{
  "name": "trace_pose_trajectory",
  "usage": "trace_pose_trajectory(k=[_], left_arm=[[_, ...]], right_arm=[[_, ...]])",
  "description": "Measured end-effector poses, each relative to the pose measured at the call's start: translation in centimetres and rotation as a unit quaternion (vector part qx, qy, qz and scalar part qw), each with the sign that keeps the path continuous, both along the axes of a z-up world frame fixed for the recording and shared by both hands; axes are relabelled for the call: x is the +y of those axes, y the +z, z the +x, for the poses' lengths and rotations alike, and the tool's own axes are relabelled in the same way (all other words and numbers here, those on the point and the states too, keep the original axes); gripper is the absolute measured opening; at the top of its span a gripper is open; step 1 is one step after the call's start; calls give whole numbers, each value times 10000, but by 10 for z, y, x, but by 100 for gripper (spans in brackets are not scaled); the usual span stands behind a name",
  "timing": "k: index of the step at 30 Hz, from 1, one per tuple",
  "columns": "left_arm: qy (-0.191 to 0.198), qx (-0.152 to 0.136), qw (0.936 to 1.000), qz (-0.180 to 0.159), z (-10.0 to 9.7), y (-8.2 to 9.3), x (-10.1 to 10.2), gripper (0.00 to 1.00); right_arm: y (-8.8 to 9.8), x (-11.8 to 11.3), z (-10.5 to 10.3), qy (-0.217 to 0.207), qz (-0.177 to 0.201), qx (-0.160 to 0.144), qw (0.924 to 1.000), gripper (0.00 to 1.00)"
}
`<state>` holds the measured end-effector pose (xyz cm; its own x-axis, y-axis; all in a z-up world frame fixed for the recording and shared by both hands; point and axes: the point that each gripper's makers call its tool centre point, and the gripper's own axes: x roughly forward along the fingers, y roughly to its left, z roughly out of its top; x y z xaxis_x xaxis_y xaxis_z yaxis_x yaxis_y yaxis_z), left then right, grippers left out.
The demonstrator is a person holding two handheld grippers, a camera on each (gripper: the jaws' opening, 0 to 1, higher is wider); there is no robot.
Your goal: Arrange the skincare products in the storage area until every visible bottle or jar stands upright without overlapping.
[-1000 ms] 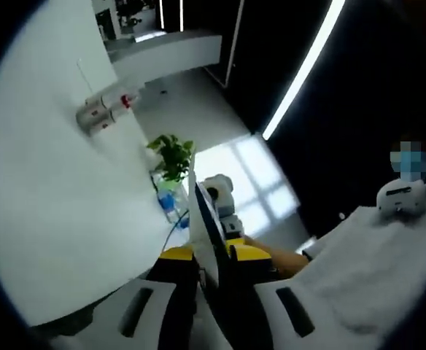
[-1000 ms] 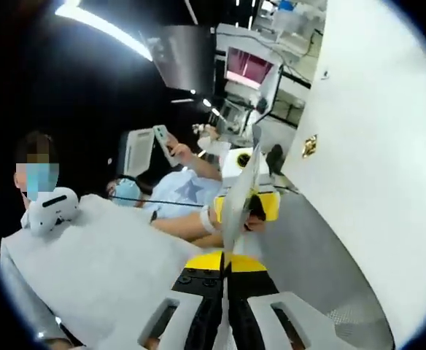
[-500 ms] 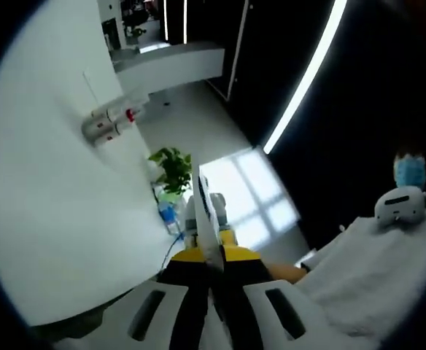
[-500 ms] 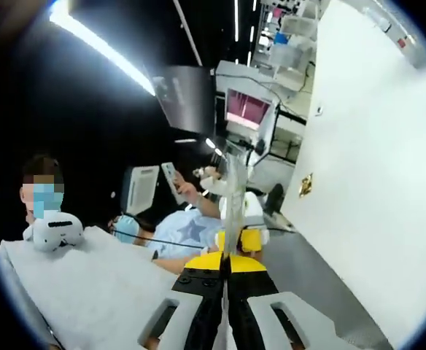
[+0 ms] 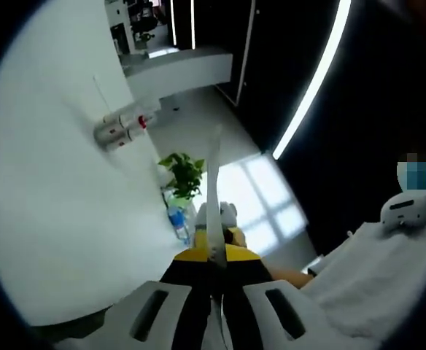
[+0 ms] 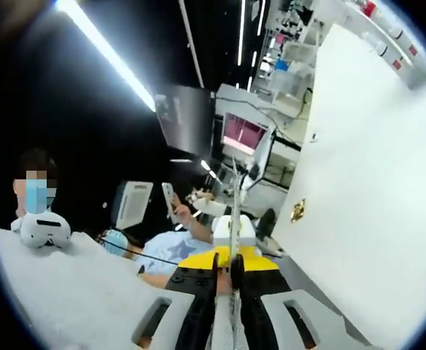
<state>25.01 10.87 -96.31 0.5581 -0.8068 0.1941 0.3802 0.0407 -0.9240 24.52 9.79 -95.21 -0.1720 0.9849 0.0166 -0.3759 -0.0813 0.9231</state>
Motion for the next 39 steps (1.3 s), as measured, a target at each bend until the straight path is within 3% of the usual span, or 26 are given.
trace_pose_trajectory(k=[3, 5, 11, 16, 18, 23, 29, 36, 39], left_arm=[[-99, -18, 9999, 30, -2, 0, -4, 0], [-41, -52, 10000, 43, -1, 1, -1, 0], [33, -42, 10000, -70, 2, 4, -1, 0], [-173, -47, 9998, 116, -3, -2, -10, 0], [-246, -202, 9990, 309, -7, -3, -12, 0], [-130, -46, 9995, 290, -4, -6, -5, 0], [213, 47, 9996, 169, 3, -6, 9, 0], [199, 104, 9995, 199, 4, -8, 6, 0], [148, 145, 9995, 247, 3, -10, 5, 0]], right_arm=[[-7, 4, -5, 134, -162, -253, 9995, 1], [-6, 3, -2, 72, -125, -230, 9996, 0], [-3, 4, 10, -381, 81, -99, 9992, 0], [-3, 6, 16, -564, 88, -3, 9984, 0], [-2, 8, 17, -611, 98, 12, 9981, 0], [-5, 11, 19, -723, 67, -26, 9974, 0], [-8, 6, 21, -881, 40, -127, 9960, 9], [-18, -7, 22, -1039, -298, -650, 9920, 13], [-29, -15, 25, -1204, -790, -1250, 9816, 25]])
